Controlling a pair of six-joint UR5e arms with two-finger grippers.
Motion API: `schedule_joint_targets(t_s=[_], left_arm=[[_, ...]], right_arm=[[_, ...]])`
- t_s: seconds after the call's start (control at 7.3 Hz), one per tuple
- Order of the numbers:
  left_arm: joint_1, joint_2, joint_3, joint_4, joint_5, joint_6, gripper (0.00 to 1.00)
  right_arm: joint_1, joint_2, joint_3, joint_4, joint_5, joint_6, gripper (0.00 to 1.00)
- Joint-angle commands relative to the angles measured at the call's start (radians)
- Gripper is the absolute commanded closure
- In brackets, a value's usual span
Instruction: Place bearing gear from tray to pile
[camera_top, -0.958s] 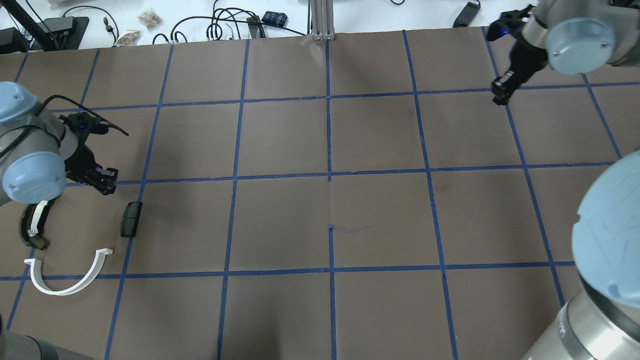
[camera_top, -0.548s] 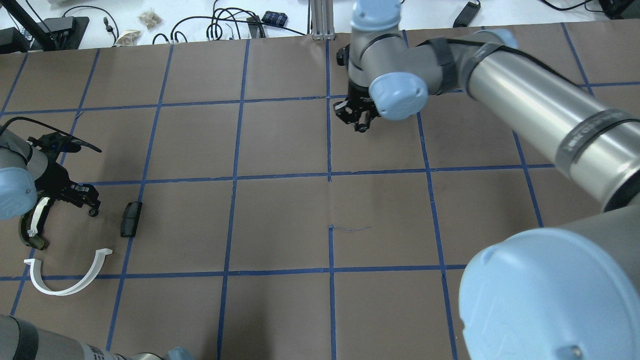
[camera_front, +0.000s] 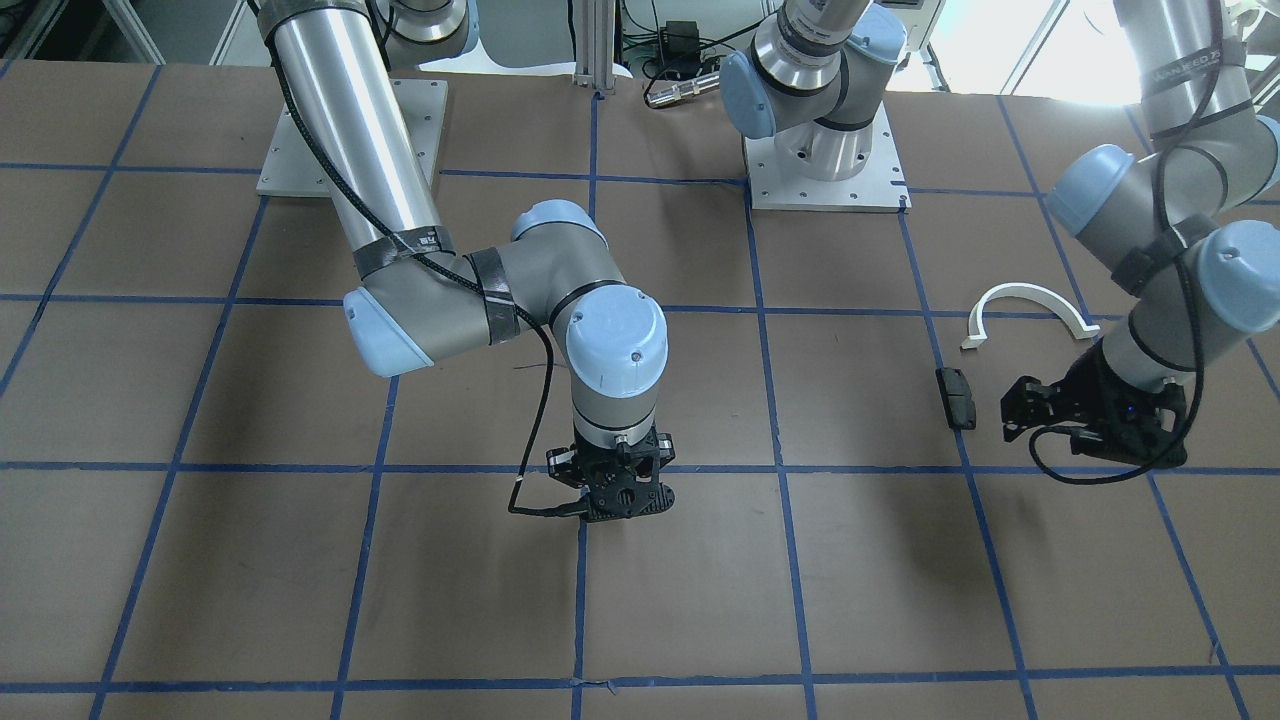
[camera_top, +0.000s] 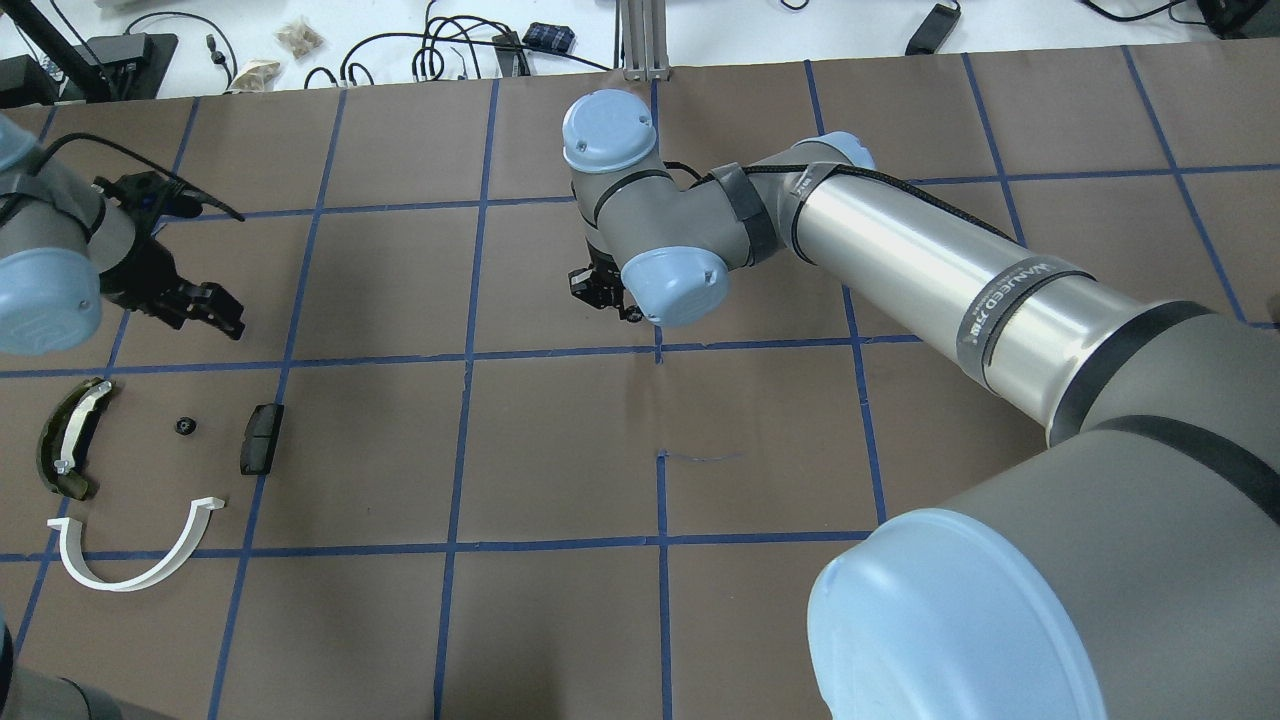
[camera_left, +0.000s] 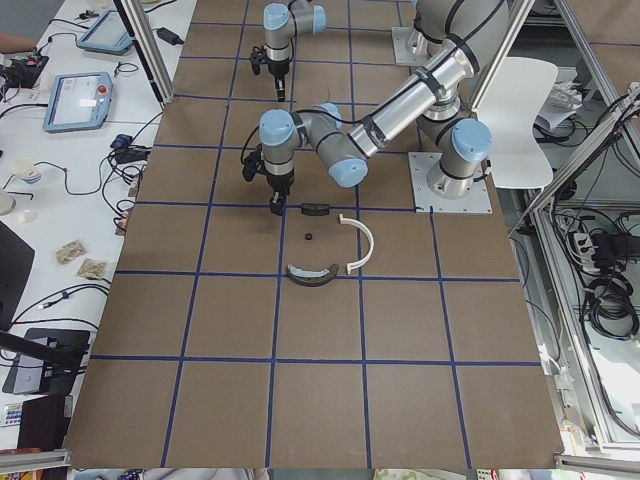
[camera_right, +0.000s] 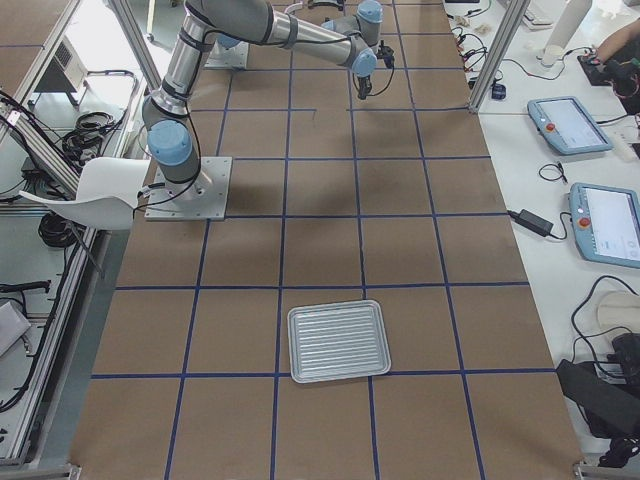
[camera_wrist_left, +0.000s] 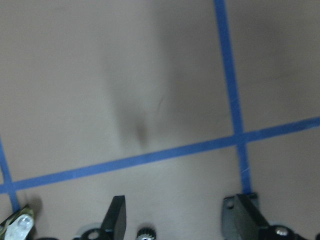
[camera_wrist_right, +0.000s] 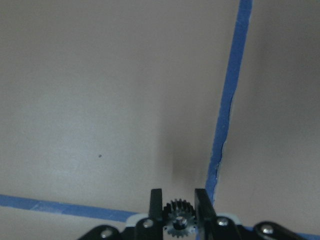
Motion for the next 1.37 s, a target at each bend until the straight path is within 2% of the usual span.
schedule_joint_targets(t_s=[0.0,0.14,0.27,0.55,0.68,0.96,1.23], left_arm=[[-0.172,-0.011,0.019,-0.014,-0.039,-0.274,0.19],[-0.212,-0.023,0.016,-0.008,-0.039,-0.336,0.19],[-0.255,-0.029,0.012,-0.003,-0.040,-0.430,0.19],[-0.409,-0.048,0.027,0.021,-0.043,-0.637,0.16],[-0.468,-0.060,0.022,0.093,-0.042,-0.730,0.14],[-0.583,-0.092,0.013,0.104,-0.051,-0.875,0.14],[-0.710,-0.169,0.047,0.182,-0.066,-1.031,0.14]], right_arm=[[-0.006,-0.006,0.067,-0.032,-0.032,-0.037,0.81],[-0.006,-0.005,0.099,-0.103,-0.039,-0.052,0.53],[-0.008,-0.008,0.101,-0.128,-0.041,-0.058,0.01],[-0.075,-0.096,0.094,-0.093,-0.024,-0.067,0.00],[-0.103,-0.184,0.095,0.008,-0.026,-0.077,0.00],[-0.146,-0.352,0.101,0.213,-0.035,-0.112,0.00],[-0.184,-0.520,0.101,0.336,-0.029,-0.120,0.00]])
